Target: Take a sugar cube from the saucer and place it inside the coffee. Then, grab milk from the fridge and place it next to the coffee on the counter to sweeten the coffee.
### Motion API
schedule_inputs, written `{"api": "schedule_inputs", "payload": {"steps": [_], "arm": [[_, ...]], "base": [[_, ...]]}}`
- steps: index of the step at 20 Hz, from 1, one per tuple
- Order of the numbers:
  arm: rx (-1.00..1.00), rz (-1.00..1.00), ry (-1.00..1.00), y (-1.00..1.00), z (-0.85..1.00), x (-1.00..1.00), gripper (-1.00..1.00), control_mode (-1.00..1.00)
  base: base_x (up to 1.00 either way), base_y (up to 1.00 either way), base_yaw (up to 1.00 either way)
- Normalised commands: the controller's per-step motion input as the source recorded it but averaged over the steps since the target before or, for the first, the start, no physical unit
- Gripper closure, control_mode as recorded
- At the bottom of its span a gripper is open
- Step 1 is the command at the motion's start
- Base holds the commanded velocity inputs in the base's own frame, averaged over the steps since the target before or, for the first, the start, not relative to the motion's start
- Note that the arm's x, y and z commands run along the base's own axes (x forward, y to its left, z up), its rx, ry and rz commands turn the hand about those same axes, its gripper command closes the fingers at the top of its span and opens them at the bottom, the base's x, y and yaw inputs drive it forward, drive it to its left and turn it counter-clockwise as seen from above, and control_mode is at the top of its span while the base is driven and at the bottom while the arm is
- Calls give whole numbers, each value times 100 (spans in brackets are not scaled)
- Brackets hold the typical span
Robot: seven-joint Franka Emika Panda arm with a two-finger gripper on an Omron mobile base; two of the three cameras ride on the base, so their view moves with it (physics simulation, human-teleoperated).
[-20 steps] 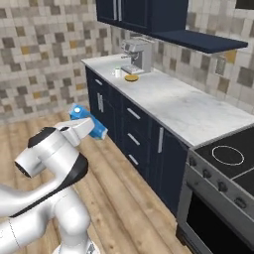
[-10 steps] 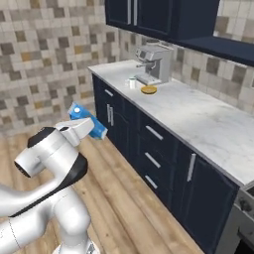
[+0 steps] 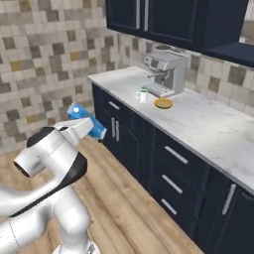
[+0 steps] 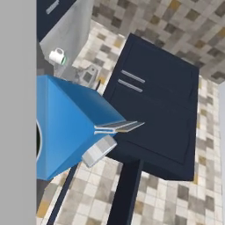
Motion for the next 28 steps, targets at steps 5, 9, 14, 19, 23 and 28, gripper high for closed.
{"api": "schedule_inputs", "payload": {"steps": [5, 9, 14, 19, 23, 28], "arm": [[0, 0, 0, 0, 0, 0, 100, 100], [0, 0, 0, 0, 0, 0, 100, 100], [0, 0, 0, 0, 0, 0, 100, 100], [0, 0, 0, 0, 0, 0, 100, 100], [0, 0, 0, 0, 0, 0, 100, 100], [0, 0, 0, 0, 0, 0, 100, 100]], "base": [[97, 100, -35], [81, 97, -46], [69, 96, -50], [69, 96, -49], [87, 80, -47], [87, 75, -42]]}}
